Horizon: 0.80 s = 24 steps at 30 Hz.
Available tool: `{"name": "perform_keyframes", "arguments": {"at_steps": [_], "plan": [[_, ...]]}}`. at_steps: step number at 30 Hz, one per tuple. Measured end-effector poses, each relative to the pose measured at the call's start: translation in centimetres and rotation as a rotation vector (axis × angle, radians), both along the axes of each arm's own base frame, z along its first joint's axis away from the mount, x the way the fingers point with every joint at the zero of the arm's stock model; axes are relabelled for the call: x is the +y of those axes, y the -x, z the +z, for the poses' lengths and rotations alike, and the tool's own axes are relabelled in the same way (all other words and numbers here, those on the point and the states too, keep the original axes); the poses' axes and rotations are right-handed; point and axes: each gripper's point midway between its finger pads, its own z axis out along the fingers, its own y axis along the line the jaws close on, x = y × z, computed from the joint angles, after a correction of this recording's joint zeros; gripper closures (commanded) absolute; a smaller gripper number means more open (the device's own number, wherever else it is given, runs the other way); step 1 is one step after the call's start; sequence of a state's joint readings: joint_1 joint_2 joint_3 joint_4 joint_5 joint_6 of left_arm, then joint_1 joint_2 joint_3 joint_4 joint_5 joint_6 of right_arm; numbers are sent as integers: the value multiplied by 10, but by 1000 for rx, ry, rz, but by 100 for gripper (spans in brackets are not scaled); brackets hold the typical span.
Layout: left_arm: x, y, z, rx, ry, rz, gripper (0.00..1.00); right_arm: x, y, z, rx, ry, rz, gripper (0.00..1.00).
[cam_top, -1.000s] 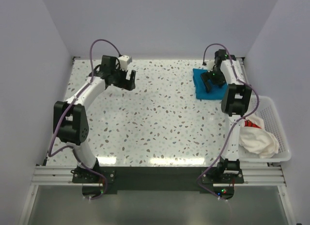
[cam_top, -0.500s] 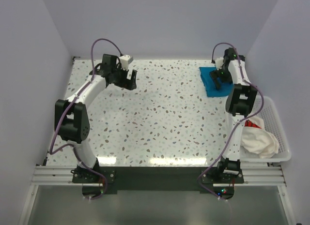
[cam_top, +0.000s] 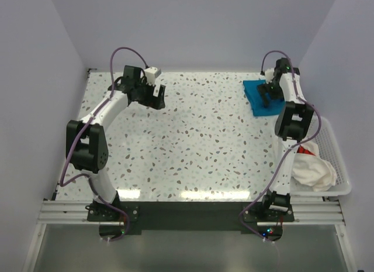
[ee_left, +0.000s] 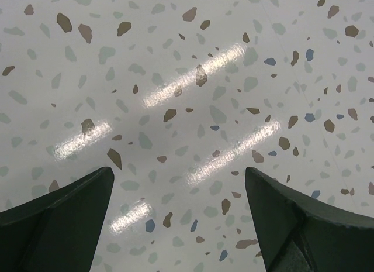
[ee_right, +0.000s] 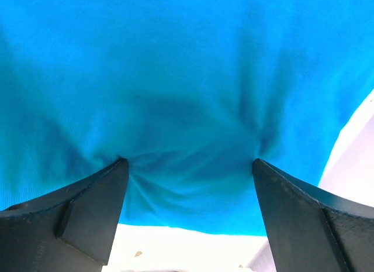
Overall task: Fold and stack the t-shirts
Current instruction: Neatly place the folded tshirt to the corner
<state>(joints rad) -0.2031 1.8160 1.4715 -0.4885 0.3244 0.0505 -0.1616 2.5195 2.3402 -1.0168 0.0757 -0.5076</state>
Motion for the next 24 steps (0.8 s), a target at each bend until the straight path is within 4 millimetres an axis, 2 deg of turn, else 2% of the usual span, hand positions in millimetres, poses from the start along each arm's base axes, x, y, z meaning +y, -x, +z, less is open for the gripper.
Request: {"name": "perform_keyframes", "arguments": {"at_steps": [4, 6, 11, 15, 16, 18, 20, 21, 22, 23, 24], "plan": [[-2, 1, 1, 2, 10, -8, 0, 17, -2, 7, -36, -84, 3, 8], [-3, 1, 1, 3, 13, -11, 0, 31, -7, 20, -80, -124, 5, 8], [-3, 1, 1, 4, 16, -12, 0, 77, -34, 85, -278, -176, 39, 9], [-3, 1, 1, 4, 17, -10, 0, 119, -48, 124, -395, -209, 89, 25], [-3, 1, 1, 4, 17, -10, 0, 130, -51, 128, -409, -219, 99, 35], [-3, 1, 1, 4, 17, -9, 0, 154, -54, 125, -409, -240, 116, 49], [-3, 1, 0, 5, 15, -8, 0, 173, -59, 115, -400, -257, 127, 54], [-3, 2, 0, 5, 14, -7, 0, 182, -61, 105, -386, -263, 129, 58], [-2, 2, 0, 7, 12, -5, 0, 189, -62, 93, -368, -266, 130, 70], [-2, 2, -1, 7, 10, -4, 0, 195, -62, 81, -347, -265, 130, 75], [-1, 2, -1, 8, 8, -2, 0, 198, -61, 67, -321, -259, 121, 85]]}}
